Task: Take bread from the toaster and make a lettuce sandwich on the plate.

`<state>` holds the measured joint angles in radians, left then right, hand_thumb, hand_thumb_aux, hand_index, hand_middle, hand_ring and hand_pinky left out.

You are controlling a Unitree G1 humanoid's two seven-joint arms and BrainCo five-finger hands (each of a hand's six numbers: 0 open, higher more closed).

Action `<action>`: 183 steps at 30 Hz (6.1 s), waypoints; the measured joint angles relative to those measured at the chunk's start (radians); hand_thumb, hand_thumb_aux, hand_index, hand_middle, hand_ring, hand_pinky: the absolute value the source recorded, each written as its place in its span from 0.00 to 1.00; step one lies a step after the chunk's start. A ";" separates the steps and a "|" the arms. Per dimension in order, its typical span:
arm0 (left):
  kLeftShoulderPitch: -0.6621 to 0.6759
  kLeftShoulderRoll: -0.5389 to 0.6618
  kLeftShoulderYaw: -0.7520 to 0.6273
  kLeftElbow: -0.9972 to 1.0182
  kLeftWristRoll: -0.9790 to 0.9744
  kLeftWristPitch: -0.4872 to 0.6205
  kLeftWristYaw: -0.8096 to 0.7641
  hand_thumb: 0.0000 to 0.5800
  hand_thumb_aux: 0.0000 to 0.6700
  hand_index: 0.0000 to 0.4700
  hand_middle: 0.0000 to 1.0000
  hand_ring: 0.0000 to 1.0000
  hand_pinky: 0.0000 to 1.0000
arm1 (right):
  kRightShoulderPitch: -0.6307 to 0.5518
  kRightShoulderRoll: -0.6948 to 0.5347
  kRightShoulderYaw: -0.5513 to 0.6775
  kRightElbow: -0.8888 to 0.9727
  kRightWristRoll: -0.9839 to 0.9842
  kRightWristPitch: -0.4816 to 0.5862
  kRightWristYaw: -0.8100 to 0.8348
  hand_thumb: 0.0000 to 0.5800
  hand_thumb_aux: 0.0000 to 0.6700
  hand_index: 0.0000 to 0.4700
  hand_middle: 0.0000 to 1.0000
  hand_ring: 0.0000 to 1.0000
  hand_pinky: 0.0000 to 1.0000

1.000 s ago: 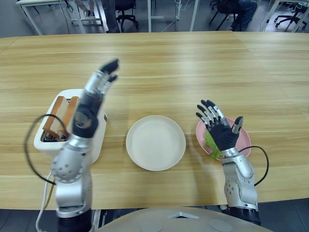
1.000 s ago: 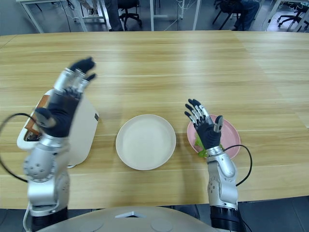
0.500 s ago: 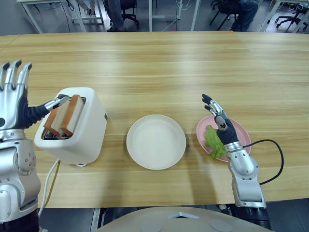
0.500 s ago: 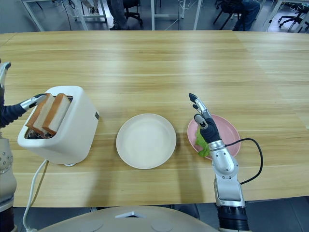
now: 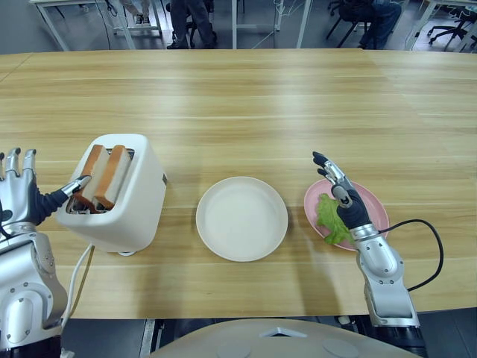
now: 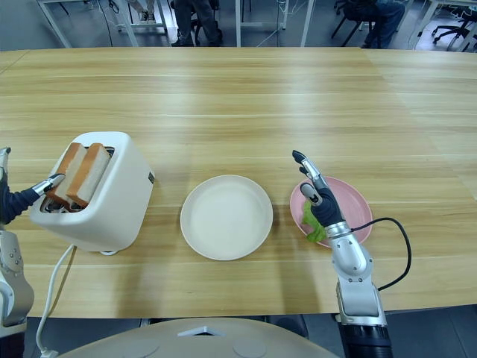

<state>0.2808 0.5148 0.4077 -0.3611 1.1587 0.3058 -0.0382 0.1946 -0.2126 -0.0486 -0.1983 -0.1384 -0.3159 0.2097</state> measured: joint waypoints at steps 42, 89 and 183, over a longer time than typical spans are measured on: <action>-0.006 0.027 -0.117 -0.075 -0.100 -0.054 0.068 1.00 1.00 0.98 0.00 0.00 0.00 | 0.027 -0.025 0.034 -0.030 -0.003 -0.015 -0.026 0.00 0.00 0.00 0.00 0.00 0.00; -0.354 -0.169 -0.168 -0.352 -0.684 -0.266 0.077 1.00 1.00 0.98 1.00 1.00 1.00 | -0.193 -0.595 0.294 0.690 -0.944 0.067 -0.667 0.00 0.00 0.00 0.00 0.00 0.00; -0.053 -0.131 -0.254 -0.386 -0.129 -0.294 0.288 0.00 0.00 0.00 0.00 0.00 0.00 | -0.121 -0.392 0.257 -0.077 -0.569 -0.181 -0.241 1.00 1.00 0.98 0.00 0.00 0.00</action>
<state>0.2276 0.3837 0.1534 -0.7467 1.0297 0.0115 0.2501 0.0741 -0.6045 0.2080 -0.2753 -0.7078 -0.4968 -0.0313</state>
